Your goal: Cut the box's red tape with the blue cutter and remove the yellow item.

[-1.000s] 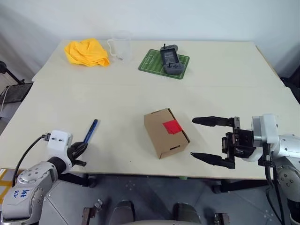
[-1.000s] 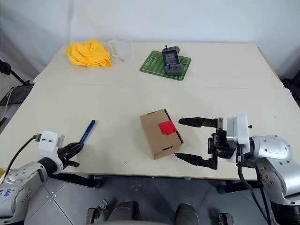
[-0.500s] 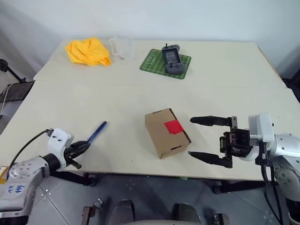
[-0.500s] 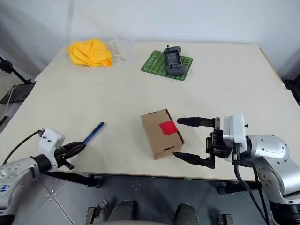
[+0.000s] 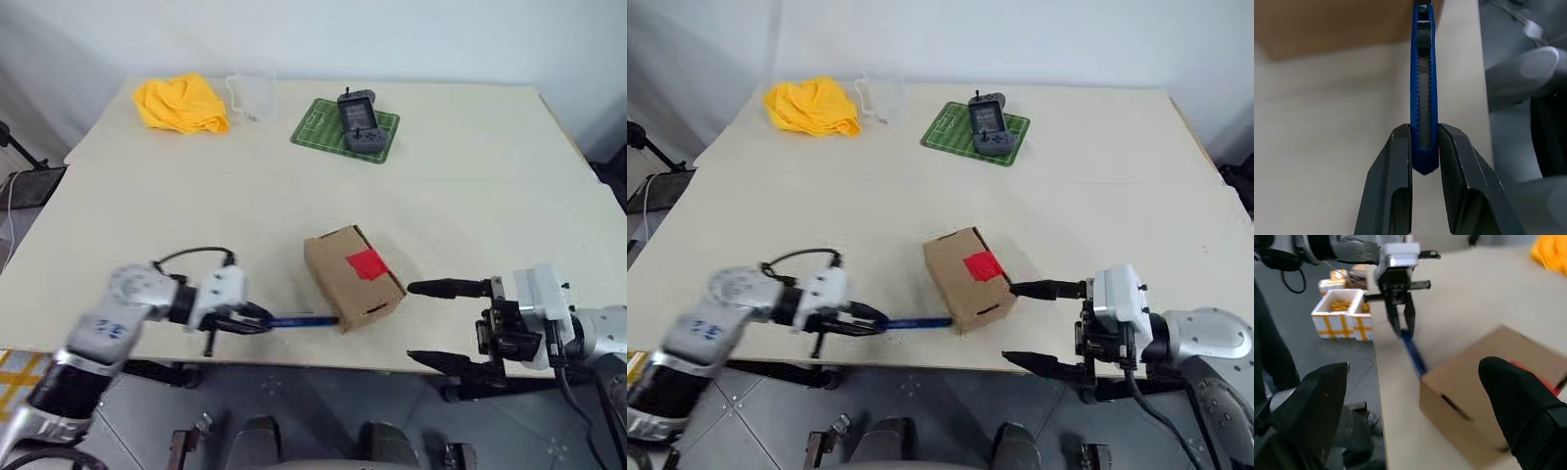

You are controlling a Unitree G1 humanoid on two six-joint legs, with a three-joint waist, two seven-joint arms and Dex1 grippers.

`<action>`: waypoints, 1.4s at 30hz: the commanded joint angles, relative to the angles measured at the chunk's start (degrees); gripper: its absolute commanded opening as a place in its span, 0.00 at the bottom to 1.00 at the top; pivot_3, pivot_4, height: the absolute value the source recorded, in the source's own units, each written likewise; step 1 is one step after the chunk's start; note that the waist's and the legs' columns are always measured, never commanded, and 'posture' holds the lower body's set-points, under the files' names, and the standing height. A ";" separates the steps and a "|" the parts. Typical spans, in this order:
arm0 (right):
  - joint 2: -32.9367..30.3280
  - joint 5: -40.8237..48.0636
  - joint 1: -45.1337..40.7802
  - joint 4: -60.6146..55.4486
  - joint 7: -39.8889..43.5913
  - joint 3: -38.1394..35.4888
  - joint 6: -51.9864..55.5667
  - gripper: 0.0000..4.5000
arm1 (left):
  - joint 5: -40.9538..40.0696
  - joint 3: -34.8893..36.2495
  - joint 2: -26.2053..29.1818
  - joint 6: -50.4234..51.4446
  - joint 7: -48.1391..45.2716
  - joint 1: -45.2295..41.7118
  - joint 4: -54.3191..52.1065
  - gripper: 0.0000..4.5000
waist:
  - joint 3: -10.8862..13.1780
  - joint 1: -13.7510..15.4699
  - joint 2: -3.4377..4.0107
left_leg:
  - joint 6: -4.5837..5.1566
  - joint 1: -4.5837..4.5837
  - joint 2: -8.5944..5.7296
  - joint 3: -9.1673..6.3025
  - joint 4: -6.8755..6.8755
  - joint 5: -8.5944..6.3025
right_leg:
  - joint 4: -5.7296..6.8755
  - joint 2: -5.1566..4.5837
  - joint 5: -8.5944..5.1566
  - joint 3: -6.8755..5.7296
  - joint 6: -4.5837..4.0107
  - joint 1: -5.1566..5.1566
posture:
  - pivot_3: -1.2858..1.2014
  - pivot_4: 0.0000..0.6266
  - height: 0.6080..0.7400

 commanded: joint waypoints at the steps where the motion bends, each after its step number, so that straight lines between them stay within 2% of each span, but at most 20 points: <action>1: -1.72 -0.63 5.07 -5.32 -1.77 -4.13 1.97 1.00 | 4.85 -4.86 -2.74 2.70 3.04 -3.15 -2.40 0.10 | 0.03 0.17 -0.04 | 0.00 -0.01 0.00 0.00 0.00 0.00 | -0.01 0.00 0.00 0.00 0.00 -0.01 | 0.52 0.24 1.00; 2: -2.01 -0.74 6.95 -6.13 -2.01 -4.87 2.60 1.00 | 5.76 -5.96 -3.58 3.91 3.89 -3.62 -2.95 0.10 | 0.06 0.38 -0.08 | 0.00 -0.01 0.00 0.00 0.03 0.00 | -0.01 0.00 0.00 0.00 0.00 0.00 | 0.52 0.24 1.00; 5: -2.77 -2.66 11.30 -8.87 -2.87 -5.02 3.49 0.86 | 7.71 -9.36 -6.31 6.96 5.39 -4.60 -4.88 0.10 | 0.06 0.46 -0.11 | 0.03 -0.02 0.00 0.00 0.19 -0.02 | -0.01 -0.02 0.01 0.02 0.01 0.06 | 0.52 0.24 1.00; 8: -2.60 -2.61 11.97 -11.22 -5.65 -3.37 5.40 0.64 | 8.22 -11.17 -8.20 11.89 7.19 -4.06 -8.11 0.10 | 0.07 0.51 -0.12 | 0.08 -0.04 0.00 0.00 0.32 -0.04 | 0.00 -0.02 0.03 0.07 0.01 0.09 | 0.52 0.24 1.00; 11: -2.57 -4.92 9.17 -11.82 -9.36 2.28 7.72 0.40 | 9.00 -12.54 -9.85 14.95 9.27 -3.61 -9.52 0.10 | 0.07 0.44 -0.12 | 0.10 -0.04 0.00 -0.01 0.40 -0.06 | 0.00 -0.02 0.03 0.08 0.00 0.10 | 0.52 0.24 1.00; 16: -1.83 -9.47 1.98 -10.20 -13.37 12.90 10.78 0.01 | 10.80 -14.70 -9.24 19.96 10.79 -3.96 -11.93 0.10 | 0.07 0.46 -0.12 | 0.13 -0.05 0.00 -0.02 0.50 -0.10 | -0.04 -0.02 0.03 0.11 0.00 0.10 | 0.52 0.24 1.00; 21: -0.80 -12.12 -3.53 -7.88 -17.19 19.20 15.35 0.00 | 10.98 -15.92 -7.79 22.60 10.45 -4.78 -13.43 0.10 | 0.07 0.46 -0.12 | 0.13 -0.07 0.00 -0.02 0.61 -0.15 | -0.03 -0.02 0.03 0.11 0.00 0.10 | 0.52 0.24 1.00; 24: -1.10 -16.05 -5.68 -4.60 -17.79 22.33 15.16 0.00 | 10.73 -15.97 -7.44 24.34 10.80 -5.13 -14.22 0.10 | 0.06 0.38 -0.12 | 0.14 -0.08 0.00 -0.02 0.61 -0.16 | -0.01 -0.02 0.03 0.12 0.00 0.10 | 0.52 0.24 1.00; 30: 1.00 -18.27 -10.02 -1.97 -19.25 27.41 18.87 0.00 | 10.86 -16.64 -7.38 25.04 11.13 -5.51 -14.38 0.10 | 0.06 0.34 -0.12 | 0.14 -0.08 0.00 -0.02 0.62 -0.16 | 0.04 -0.02 0.03 0.12 0.00 0.09 | 0.52 0.24 1.00; 42: 5.96 -16.42 -13.53 -1.35 -21.88 27.14 26.29 0.00 | 10.98 -17.44 -7.34 24.75 11.27 -6.34 -13.88 0.10 | 0.06 0.36 -0.12 | 0.15 -0.10 0.00 -0.02 0.68 -0.16 | 0.08 -0.02 0.03 0.13 0.00 0.10 | 0.52 0.24 1.00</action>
